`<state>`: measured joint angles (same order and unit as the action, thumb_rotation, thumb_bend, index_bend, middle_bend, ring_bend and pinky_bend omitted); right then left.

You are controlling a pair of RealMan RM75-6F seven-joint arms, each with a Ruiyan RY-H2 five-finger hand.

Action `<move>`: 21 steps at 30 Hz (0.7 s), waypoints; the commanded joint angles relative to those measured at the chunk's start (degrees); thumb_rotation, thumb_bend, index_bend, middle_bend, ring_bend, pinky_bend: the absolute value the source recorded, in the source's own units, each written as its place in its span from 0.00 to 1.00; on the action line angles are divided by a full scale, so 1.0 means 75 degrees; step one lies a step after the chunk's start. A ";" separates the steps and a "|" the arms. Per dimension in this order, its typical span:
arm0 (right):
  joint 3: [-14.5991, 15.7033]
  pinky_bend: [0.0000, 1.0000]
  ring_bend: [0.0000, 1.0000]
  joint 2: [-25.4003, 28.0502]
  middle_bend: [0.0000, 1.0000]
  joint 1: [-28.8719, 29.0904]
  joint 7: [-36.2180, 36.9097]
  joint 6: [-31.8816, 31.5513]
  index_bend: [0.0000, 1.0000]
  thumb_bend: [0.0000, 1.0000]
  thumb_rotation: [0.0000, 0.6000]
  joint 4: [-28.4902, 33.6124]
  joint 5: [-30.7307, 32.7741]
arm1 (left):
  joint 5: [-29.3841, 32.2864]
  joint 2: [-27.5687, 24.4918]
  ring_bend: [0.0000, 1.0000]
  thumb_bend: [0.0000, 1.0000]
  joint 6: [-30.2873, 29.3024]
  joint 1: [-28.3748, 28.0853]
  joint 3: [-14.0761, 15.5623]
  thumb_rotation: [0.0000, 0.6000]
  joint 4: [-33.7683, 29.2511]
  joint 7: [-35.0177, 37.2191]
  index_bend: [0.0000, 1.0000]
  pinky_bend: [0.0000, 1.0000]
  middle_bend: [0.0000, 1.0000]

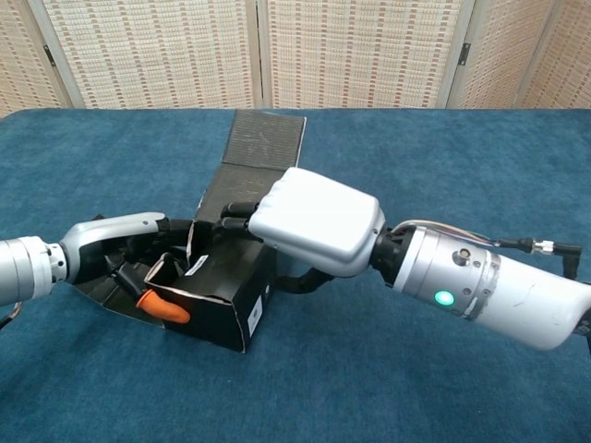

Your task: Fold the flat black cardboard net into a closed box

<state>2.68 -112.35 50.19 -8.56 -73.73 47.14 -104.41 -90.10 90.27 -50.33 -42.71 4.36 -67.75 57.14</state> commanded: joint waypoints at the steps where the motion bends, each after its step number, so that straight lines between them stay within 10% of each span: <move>1: -0.0022 1.00 0.74 0.0305 0.25 -0.0118 -0.0094 0.0066 0.27 0.19 1.00 0.0465 0.0123 | -0.0122 0.0059 0.46 0.19 -0.0100 0.0014 0.0051 1.00 0.0152 0.0385 0.44 0.55 0.47; 21: 0.0207 1.00 0.75 0.0636 0.34 0.0008 -0.0744 0.1235 0.27 0.22 1.00 0.1371 0.0123 | 0.0156 0.0121 0.46 0.19 0.0023 0.0077 -0.0068 1.00 0.0015 0.0003 0.44 0.55 0.46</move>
<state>4.06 -107.81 50.17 -13.97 -64.81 57.14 -103.45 -88.99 91.19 -50.21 -42.16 3.89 -67.61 57.19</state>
